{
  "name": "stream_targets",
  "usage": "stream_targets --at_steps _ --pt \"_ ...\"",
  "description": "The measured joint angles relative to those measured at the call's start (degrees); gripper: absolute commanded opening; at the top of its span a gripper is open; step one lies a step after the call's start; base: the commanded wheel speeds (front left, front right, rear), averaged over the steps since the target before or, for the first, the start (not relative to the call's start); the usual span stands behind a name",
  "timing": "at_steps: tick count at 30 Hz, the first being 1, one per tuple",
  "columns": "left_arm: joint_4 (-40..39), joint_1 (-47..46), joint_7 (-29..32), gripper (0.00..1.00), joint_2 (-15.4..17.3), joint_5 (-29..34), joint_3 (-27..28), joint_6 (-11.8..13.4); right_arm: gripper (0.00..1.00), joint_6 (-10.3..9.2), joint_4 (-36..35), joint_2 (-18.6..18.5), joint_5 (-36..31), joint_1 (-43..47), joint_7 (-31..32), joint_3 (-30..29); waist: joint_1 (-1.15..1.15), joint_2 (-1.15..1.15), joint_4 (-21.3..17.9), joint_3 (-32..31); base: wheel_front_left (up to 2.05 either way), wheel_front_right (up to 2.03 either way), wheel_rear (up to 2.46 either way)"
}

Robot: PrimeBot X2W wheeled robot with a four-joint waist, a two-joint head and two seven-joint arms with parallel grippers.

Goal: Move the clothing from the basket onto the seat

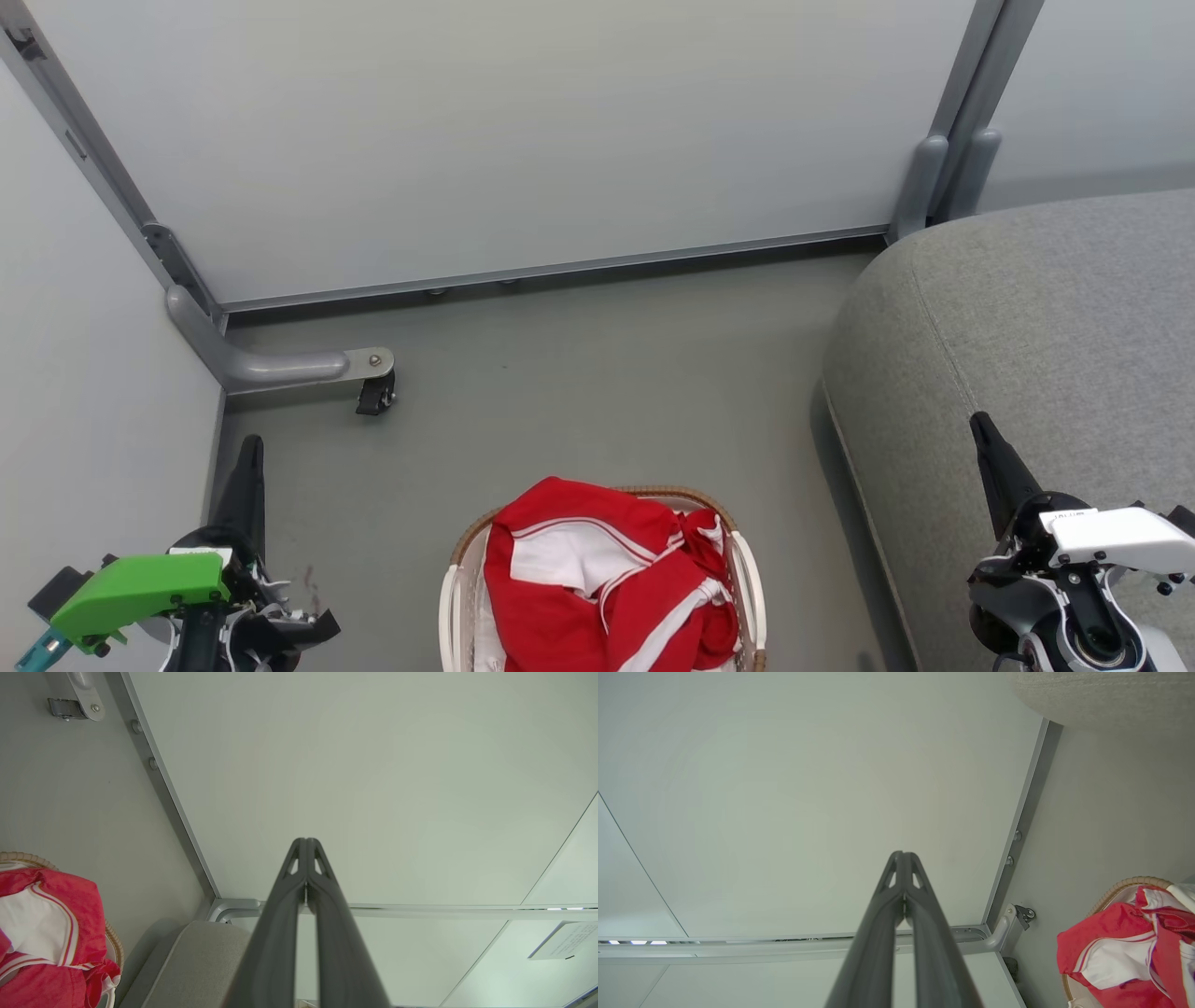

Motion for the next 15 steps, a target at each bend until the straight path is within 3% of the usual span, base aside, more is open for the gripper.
stream_targets --at_steps 11,12,15 --pt "0.00 0.00 0.00 0.00 0.00 0.00 0.00 0.00 0.00 0.00 0.00 0.00 0.00 0.00 0.01 0.00 0.00 0.00 0.00 0.00 0.00 0.00 0.00" --pt "0.15 0.06 -0.02 1.00 -0.03 0.01 -0.01 0.01 1.00 0.00 0.20 0.04 -0.01 0.02 0.00 0.01 0.00 0.00 0.00 0.00 0.00 0.00 0.00" --pt "1.64 1.09 -0.07 1.00 -0.30 0.01 -0.19 0.01 1.00 -0.02 1.64 0.55 -0.01 0.64 -0.01 0.14 0.00 0.00 0.00 0.00 0.00 0.00 0.00"
